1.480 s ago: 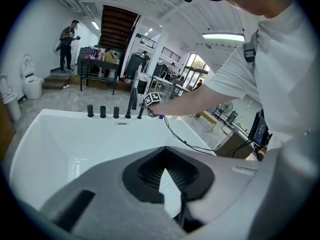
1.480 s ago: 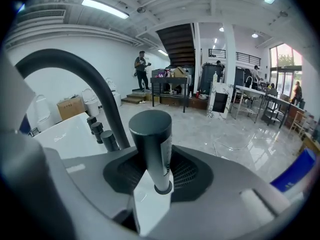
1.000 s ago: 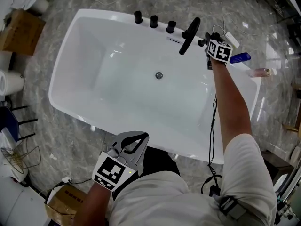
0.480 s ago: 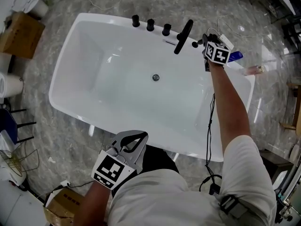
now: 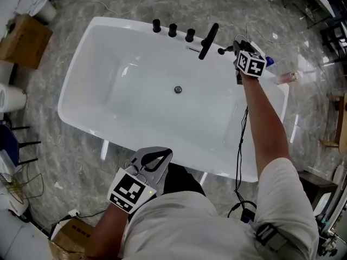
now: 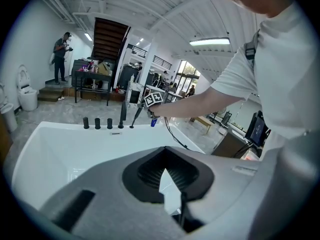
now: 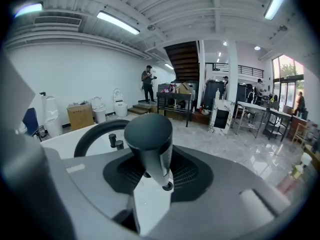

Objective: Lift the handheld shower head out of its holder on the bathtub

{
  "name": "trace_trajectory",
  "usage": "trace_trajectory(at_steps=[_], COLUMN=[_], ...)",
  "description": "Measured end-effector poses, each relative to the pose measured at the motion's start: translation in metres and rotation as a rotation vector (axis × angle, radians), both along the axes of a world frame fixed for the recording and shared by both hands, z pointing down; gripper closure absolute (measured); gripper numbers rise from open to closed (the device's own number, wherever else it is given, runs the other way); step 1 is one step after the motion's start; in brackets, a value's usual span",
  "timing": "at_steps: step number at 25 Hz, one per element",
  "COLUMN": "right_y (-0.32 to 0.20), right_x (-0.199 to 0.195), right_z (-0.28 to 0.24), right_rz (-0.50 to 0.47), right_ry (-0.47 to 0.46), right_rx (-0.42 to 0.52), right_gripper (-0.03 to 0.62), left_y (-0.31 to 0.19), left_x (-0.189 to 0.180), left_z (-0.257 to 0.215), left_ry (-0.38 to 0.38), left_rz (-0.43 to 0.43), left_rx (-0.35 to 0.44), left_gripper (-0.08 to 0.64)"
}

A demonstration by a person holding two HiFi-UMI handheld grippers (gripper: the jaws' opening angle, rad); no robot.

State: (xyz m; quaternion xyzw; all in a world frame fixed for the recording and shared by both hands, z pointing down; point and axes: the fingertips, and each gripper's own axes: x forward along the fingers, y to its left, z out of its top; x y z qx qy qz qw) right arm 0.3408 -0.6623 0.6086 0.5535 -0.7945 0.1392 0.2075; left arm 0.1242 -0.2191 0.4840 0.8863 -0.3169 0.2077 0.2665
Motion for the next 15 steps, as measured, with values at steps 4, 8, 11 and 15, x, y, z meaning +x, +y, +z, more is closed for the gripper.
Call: trace_trajectory(at_steps=[4,8,11,15], right_y=[0.014,0.03,0.042,0.058], right_x=[-0.002,-0.003,-0.004,-0.008], right_z=[-0.017,-0.034,-0.048,-0.067], right_rz=[-0.003,-0.005,-0.004,-0.005], right_ry=[-0.006,-0.009,-0.01,-0.016], right_rx=[0.02,0.041,0.053,0.069], right_gripper=[0.449,0.449,0.449,0.449], left_y=[0.013,0.027,0.038,0.052], left_x=[-0.002,-0.005,-0.008,-0.012], left_z=[-0.005,-0.01,-0.014,-0.018], left_ry=[-0.001,-0.004,0.002,0.009], left_rz=[0.008,0.009,0.015,0.023], left_rx=[0.012,0.024,0.026,0.03], left_gripper=[0.554,0.554,0.553,0.554])
